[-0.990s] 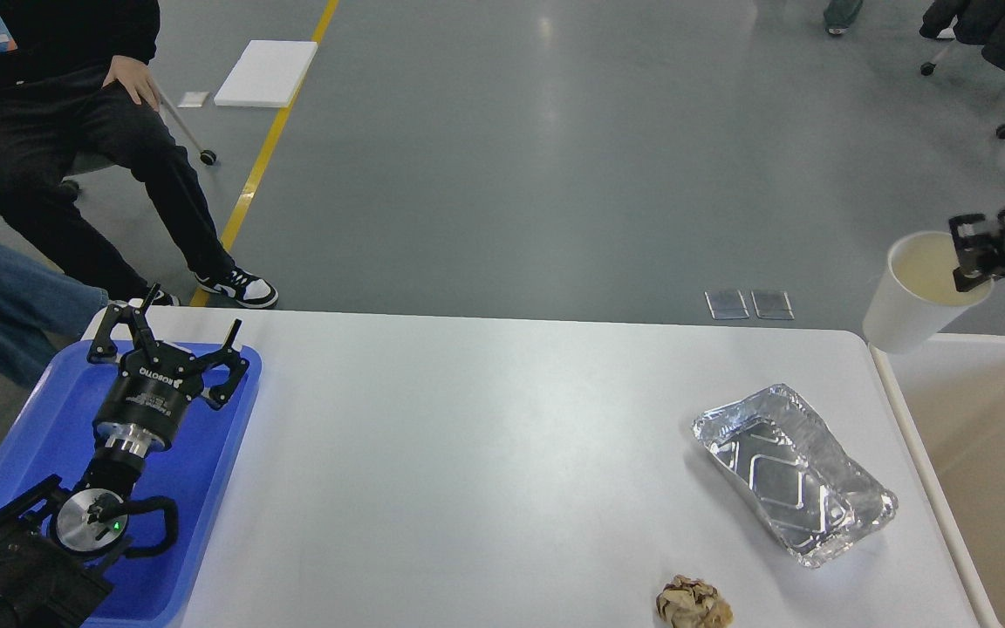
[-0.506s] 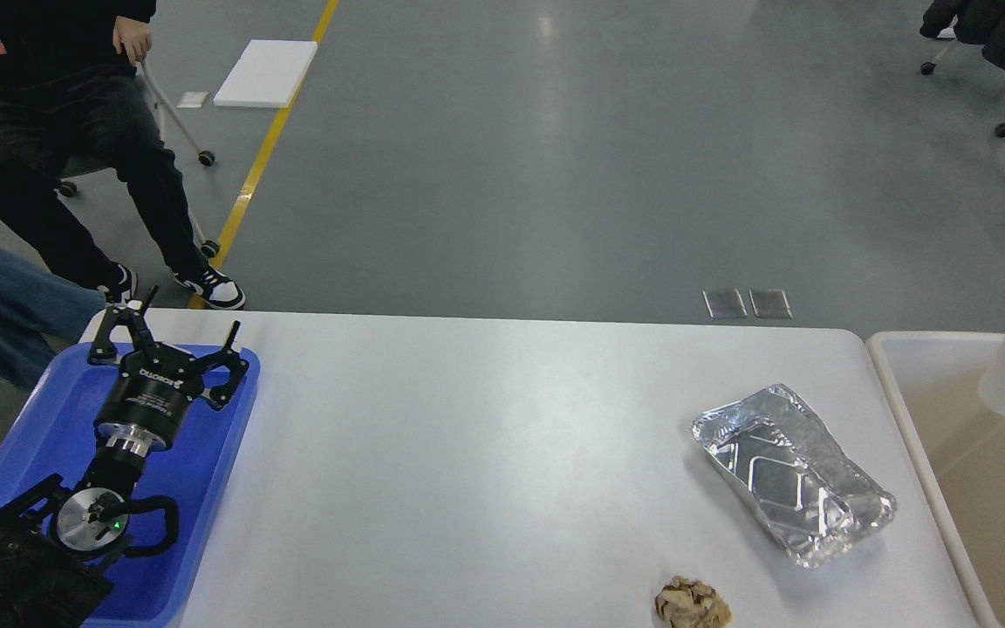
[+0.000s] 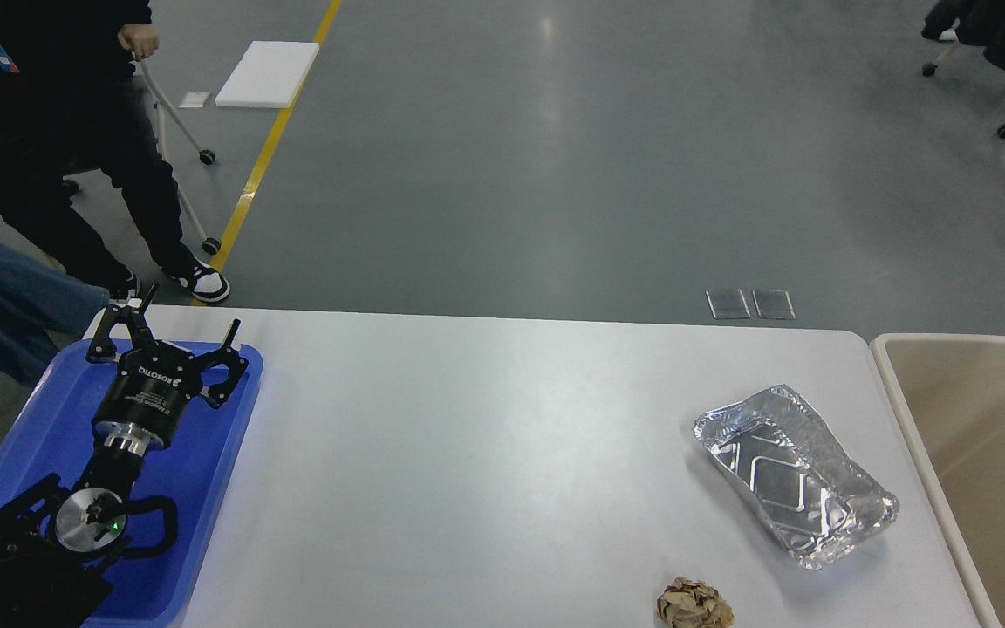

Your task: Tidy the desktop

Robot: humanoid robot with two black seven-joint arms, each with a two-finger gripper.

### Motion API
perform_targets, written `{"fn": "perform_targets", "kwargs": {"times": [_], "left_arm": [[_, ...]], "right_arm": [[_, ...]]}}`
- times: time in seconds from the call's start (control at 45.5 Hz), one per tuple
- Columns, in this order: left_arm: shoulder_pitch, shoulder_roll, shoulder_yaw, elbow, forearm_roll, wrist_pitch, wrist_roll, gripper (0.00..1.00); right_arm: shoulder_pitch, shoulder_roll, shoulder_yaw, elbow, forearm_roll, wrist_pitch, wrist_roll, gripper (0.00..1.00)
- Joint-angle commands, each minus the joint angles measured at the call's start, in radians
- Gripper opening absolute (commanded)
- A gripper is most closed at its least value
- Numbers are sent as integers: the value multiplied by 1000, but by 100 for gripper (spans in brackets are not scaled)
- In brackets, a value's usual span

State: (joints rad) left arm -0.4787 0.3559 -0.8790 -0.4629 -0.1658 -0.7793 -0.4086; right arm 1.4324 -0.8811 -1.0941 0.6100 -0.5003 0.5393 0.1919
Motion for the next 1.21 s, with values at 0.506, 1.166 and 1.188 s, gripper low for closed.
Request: {"fn": "perform_targets", "kwargs": {"times": [0.506, 1.166, 1.188], "left_arm": [[0, 0, 0, 1, 0, 0, -1, 99], [0, 0, 0, 1, 0, 0, -1, 99], [0, 0, 0, 1, 0, 0, -1, 99]], "right_arm": [[-664, 217, 350, -510, 181, -291, 0, 0], [-787, 317, 522, -562, 183, -622, -11, 87], [-788, 318, 522, -562, 183, -651, -11, 93]]}}
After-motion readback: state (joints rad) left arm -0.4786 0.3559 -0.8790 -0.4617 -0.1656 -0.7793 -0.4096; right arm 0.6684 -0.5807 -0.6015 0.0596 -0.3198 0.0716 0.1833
